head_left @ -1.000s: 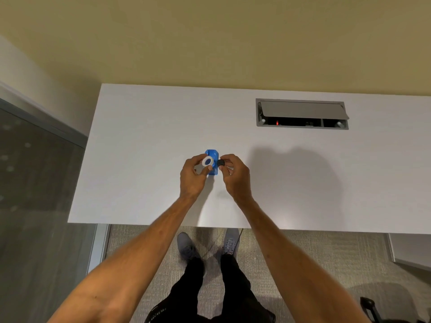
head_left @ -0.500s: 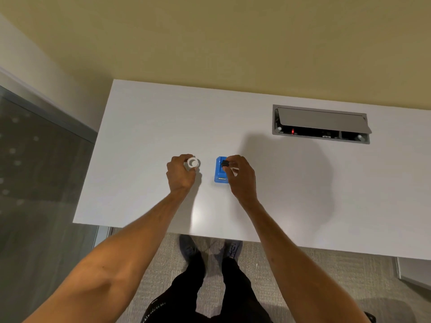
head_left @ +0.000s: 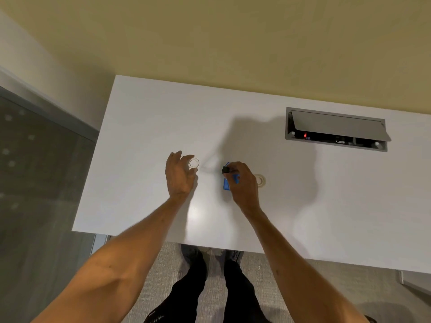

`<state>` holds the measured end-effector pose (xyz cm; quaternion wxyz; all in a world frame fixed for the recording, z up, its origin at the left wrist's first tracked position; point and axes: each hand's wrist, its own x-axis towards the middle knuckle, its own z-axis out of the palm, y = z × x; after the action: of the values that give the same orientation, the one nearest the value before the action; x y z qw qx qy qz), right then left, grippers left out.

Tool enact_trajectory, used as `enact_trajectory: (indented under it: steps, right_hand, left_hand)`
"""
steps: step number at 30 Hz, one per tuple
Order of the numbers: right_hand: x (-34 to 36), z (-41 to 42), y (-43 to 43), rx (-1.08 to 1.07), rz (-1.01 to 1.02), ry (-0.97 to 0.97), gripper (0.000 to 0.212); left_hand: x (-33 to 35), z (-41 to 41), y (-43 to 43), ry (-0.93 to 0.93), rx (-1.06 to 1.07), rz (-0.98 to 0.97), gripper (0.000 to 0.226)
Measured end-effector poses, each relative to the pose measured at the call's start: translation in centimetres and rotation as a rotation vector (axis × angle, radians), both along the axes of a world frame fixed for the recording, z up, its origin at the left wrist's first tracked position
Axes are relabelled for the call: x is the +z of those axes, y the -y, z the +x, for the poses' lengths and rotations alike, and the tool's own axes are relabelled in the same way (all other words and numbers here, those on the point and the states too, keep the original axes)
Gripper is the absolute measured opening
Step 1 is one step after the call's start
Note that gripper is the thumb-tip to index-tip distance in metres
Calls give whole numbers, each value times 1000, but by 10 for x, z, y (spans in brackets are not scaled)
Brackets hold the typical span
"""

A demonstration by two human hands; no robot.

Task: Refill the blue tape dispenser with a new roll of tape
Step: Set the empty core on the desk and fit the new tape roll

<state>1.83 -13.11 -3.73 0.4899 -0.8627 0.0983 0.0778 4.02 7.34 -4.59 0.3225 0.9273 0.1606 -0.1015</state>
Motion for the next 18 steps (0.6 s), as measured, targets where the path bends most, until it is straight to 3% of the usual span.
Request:
enact_trajectory:
  steps: [10,18]
  right_hand:
    - [-7,-3,1,2,-27,-3,19]
    - [-6,-7,6,-20,-45,-39,18]
  left_hand:
    - [-6,-4,6,-2,74,-73,45]
    - [0,-1,6,-48,94,-103,64]
